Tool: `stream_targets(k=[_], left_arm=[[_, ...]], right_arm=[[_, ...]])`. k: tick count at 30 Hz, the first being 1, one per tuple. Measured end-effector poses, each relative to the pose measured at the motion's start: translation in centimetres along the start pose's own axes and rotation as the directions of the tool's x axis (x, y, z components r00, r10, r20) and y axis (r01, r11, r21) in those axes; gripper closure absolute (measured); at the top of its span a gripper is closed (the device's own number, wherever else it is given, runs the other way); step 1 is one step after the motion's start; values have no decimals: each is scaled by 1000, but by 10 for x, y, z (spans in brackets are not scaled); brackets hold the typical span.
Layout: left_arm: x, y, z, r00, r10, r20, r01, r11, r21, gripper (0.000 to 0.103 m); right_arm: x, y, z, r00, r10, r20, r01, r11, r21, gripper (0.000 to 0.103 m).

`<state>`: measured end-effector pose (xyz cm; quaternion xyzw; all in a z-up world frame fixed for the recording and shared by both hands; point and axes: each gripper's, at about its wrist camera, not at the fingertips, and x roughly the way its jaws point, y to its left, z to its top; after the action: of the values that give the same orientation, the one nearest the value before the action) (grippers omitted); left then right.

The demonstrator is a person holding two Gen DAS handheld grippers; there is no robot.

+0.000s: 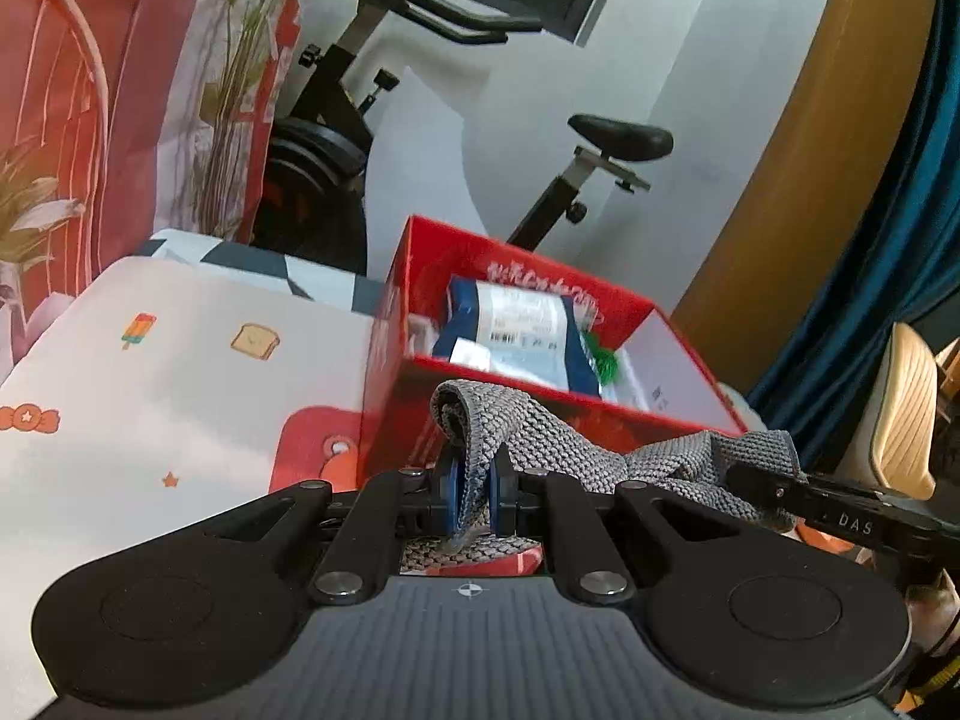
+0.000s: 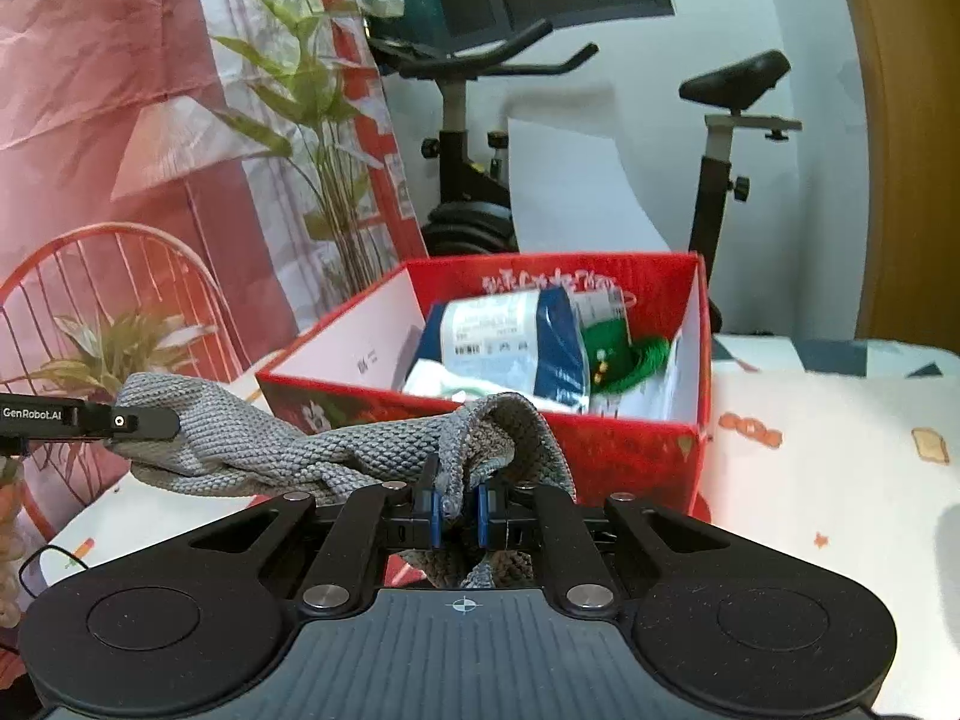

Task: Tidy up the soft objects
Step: 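Carry the grey cloth over the red box and lower it inside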

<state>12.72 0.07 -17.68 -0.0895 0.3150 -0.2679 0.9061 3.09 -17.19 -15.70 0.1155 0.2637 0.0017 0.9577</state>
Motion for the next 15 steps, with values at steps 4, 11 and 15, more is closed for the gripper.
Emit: stream_targets(k=[4,11,15], left_arm=[[-1,1,5,1000,-2,17,2,1000,-4,93],[3,-2,18,999,-4,38,4,1000,15,93],[5,-3,29,999,-4,51,2,999,39,93]], right_arm=[[0,1,9,1000,2,17,-2,1000,-7,93],[2,5,21,999,14,51,-13,1000,-25,93],[4,7,30,997,20,69,-17,999,-47,93]])
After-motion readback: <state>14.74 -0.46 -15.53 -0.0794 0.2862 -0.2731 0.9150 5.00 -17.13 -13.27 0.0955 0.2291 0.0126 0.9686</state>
